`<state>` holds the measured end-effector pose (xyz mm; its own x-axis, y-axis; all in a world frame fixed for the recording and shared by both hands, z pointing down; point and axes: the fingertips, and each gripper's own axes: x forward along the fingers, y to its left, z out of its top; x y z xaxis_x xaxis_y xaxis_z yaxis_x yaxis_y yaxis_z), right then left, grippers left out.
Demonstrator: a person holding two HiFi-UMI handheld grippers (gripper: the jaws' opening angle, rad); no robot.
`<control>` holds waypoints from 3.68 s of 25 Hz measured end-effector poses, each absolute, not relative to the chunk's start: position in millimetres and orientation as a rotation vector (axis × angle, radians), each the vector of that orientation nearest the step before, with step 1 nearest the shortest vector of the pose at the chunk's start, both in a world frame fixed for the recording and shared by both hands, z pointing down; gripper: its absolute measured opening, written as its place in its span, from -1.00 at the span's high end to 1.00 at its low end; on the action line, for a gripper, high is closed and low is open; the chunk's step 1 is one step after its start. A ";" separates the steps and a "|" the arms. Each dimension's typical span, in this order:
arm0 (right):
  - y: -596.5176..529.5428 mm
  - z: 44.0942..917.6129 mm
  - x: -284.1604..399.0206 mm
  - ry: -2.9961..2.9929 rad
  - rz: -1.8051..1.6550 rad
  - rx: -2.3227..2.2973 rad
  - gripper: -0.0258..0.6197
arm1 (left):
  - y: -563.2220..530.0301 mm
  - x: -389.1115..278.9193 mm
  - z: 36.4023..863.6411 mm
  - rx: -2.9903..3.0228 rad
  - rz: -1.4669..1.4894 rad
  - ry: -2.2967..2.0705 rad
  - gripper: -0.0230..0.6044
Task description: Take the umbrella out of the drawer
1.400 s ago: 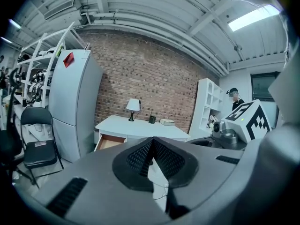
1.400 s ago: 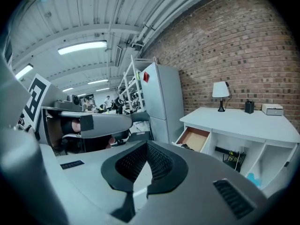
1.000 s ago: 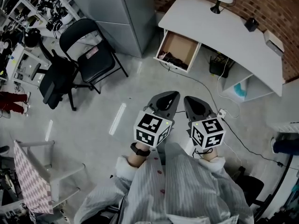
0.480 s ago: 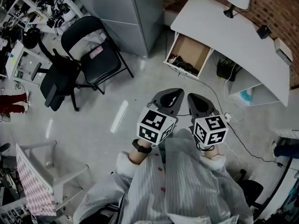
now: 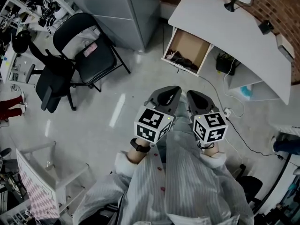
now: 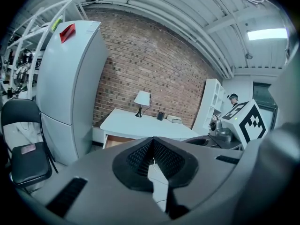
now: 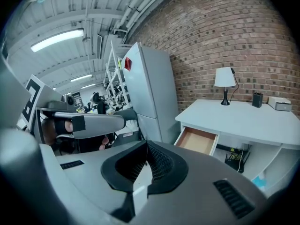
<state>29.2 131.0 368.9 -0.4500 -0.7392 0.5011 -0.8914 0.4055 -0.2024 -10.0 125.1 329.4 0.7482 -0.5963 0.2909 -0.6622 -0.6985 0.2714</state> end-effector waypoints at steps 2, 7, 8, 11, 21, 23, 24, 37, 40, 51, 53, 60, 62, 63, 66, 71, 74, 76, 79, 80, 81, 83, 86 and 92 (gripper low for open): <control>118.2 373.1 29.2 -2.334 0.644 1.403 0.81 | 110.3 -9.9 331.6 2.586 0.258 -0.973 0.90; 77.7 377.0 34.4 -2.332 0.653 1.398 0.81 | 68.2 -2.9 333.2 2.586 0.257 -0.975 0.90; 68.7 377.3 37.6 -2.332 0.655 1.398 0.81 | 58.8 1.3 333.5 2.588 0.258 -0.973 0.90; 41.0 379.9 50.4 -2.333 0.664 1.389 0.81 | 29.5 16.3 334.0 2.589 0.260 -0.976 0.90; -78.6 375.9 84.5 -2.338 0.680 1.312 0.81 | -98.1 52.0 324.3 2.553 0.249 -1.025 0.90; -99.7 372.6 93.7 -2.346 0.676 1.298 0.81 | -120.5 61.5 321.8 2.548 0.247 -1.040 0.90; -109.7 372.0 98.2 -2.349 0.672 1.291 0.81 | -130.9 66.0 321.8 2.545 0.247 -1.047 0.90; -173.3 389.0 109.1 -2.341 0.636 1.149 0.81 | -187.1 76.0 354.0 2.447 0.268 -1.124 0.90; -170.7 392.0 99.2 -2.331 0.632 1.140 0.81 | -182.5 64.8 363.9 2.427 0.289 -1.125 0.90; -157.0 433.1 83.9 -2.243 0.648 1.176 0.81 | -154.2 31.8 417.9 2.355 0.384 -1.085 0.90; -156.8 448.3 82.5 -2.222 0.646 1.181 0.81 | -148.6 28.4 433.8 2.334 0.402 -1.063 0.90; -155.0 522.7 56.7 -2.170 0.639 1.124 0.81 | -138.7 3.9 511.4 2.259 0.442 -1.054 0.90; -153.8 545.8 52.8 -2.155 0.661 1.094 0.81 | -135.4 5.0 528.6 2.242 0.464 -1.035 0.90; -154.0 556.6 51.0 -2.150 0.667 1.084 0.81 | -134.5 6.1 536.8 2.236 0.473 -1.029 0.90; -156.6 584.8 49.3 -2.134 0.656 1.066 0.81 | -135.1 11.2 559.7 2.224 0.480 -1.012 0.90; -165.2 628.5 54.7 -2.102 0.657 1.036 0.81 | -135.2 16.5 602.4 2.195 0.503 -0.981 0.90; -169.2 657.5 59.4 -2.070 0.656 1.011 0.81 | -132.1 13.4 631.7 2.168 0.542 -0.963 0.90; -168.4 680.2 62.6 -2.038 0.683 0.962 0.81 | -132.6 12.0 650.2 2.143 0.554 -0.959 0.90; -169.1 711.9 66.1 -1.990 0.685 0.894 0.80 | -136.9 8.6 672.7 2.110 0.565 -0.963 0.90; -169.5 721.9 67.3 -1.977 0.675 0.873 0.80 | -137.6 7.8 680.4 2.097 0.572 -0.967 0.90; -169.4 731.9 68.8 -1.962 0.670 0.851 0.80 | -137.4 7.9 688.7 2.084 0.581 -0.969 0.90; -168.4 750.3 73.4 -1.934 0.668 0.815 0.80 | -136.5 10.7 702.9 2.072 0.600 -0.960 0.90; -170.4 770.5 80.5 -1.907 0.647 0.792 0.80 | -137.0 14.4 716.4 2.072 0.607 -0.948 0.90; -175.8 801.1 90.4 -1.866 0.644 0.741 0.52 | -141.4 20.8 734.5 2.076 0.630 -0.929 0.90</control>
